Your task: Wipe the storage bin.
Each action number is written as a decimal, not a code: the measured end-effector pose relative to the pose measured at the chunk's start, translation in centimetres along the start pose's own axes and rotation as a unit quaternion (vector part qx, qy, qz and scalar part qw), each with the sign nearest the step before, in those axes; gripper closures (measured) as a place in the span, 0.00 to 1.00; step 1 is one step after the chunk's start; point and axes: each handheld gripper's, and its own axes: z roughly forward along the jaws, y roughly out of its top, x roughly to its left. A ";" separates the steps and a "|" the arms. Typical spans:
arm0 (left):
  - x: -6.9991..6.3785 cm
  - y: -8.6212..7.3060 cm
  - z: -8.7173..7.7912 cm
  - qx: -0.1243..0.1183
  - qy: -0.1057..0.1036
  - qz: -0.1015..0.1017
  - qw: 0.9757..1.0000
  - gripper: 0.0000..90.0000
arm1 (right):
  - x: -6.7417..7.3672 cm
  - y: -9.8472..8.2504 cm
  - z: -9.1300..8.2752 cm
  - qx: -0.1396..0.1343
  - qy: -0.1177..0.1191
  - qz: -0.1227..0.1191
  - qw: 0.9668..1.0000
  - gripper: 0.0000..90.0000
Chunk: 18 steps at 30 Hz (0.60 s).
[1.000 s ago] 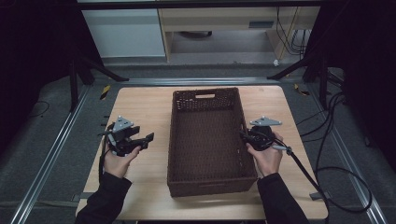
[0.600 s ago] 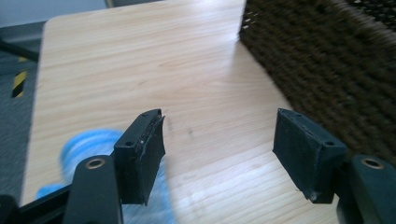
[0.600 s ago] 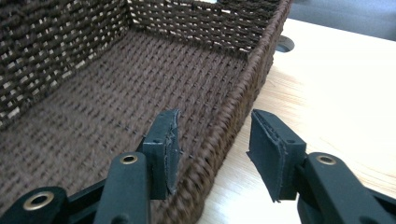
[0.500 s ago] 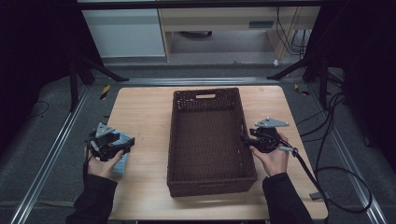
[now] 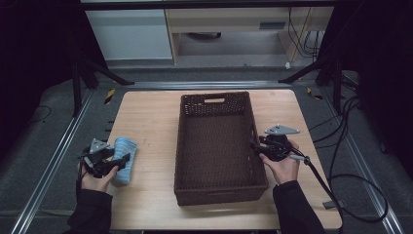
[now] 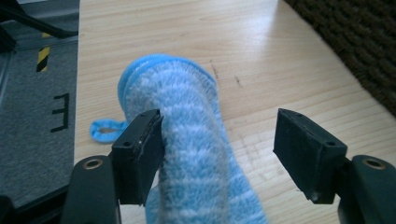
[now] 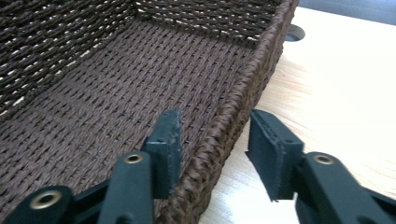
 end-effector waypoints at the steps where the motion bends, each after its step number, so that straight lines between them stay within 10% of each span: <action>1: 0.1 -0.1 0.0 0.002 0.000 0.000 1.000 0.34 | 0.0 0.0 0.1 0.001 0.001 -0.001 1.000 0.63; 10: 0.8 -1.0 0.9 0.037 0.010 0.008 0.999 0.36 | -0.1 -0.3 0.2 0.007 0.001 0.013 1.000 0.60; 18: 1.5 -2.0 1.9 0.061 -0.009 -0.017 0.998 0.62 | 0.0 -0.3 0.4 0.015 0.000 0.020 1.000 0.59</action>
